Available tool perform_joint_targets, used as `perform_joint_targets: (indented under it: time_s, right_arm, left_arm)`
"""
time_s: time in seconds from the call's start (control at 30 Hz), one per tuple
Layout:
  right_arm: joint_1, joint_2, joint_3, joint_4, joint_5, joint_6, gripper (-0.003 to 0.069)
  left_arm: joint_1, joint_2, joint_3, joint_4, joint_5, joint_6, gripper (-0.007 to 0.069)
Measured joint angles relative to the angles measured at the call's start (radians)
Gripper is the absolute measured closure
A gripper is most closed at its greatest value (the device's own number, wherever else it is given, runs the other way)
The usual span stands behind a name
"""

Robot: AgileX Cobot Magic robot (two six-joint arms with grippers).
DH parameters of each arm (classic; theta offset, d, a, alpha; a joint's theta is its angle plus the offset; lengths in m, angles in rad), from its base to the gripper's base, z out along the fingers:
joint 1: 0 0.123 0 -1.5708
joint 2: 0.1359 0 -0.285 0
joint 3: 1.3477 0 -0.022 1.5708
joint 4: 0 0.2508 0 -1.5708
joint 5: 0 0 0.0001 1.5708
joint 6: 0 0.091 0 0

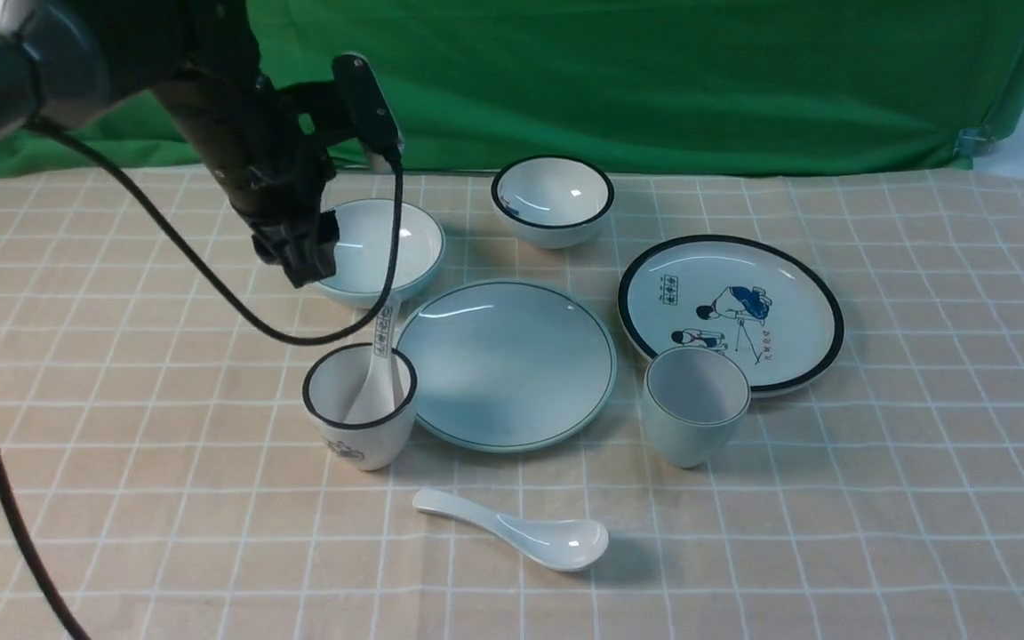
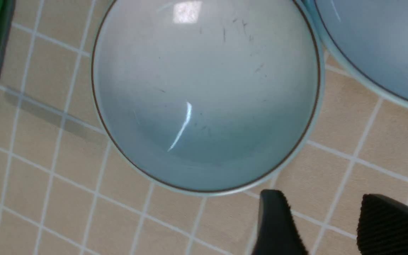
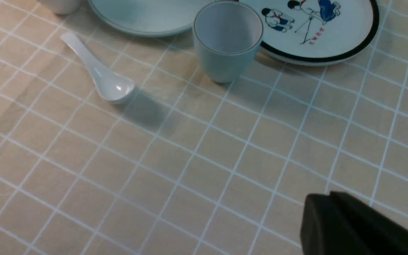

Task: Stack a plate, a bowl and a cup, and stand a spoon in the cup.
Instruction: Use the left arm to grab a blue rice bowl

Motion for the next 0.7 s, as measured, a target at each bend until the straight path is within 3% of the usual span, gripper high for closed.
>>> perform_joint_targets:
  time_s: [0.07, 0.23, 0.4, 0.7]
  right_arm:
    - [0.000, 0.000, 0.000, 0.000, 0.004, -0.002, 0.0612]
    - [0.000, 0.001, 0.000, 0.000, 0.006, -0.002, 0.0610]
    - [0.000, 0.001, 0.000, 0.000, 0.003, -0.002, 0.0608]
    - [0.000, 0.001, 0.000, 0.005, 0.001, -0.002, 0.0608]
  left_arm:
    - [0.009, 0.022, -0.002, -0.011, -0.016, 0.091, 0.0244]
    - [0.020, 0.070, -0.001, -0.019, -0.086, 0.264, 0.0221]
    - [0.020, 0.112, -0.001, -0.024, -0.199, 0.344, 0.0225]
    - [0.020, 0.173, -0.001, -0.029, -0.203, 0.379, 0.0309]
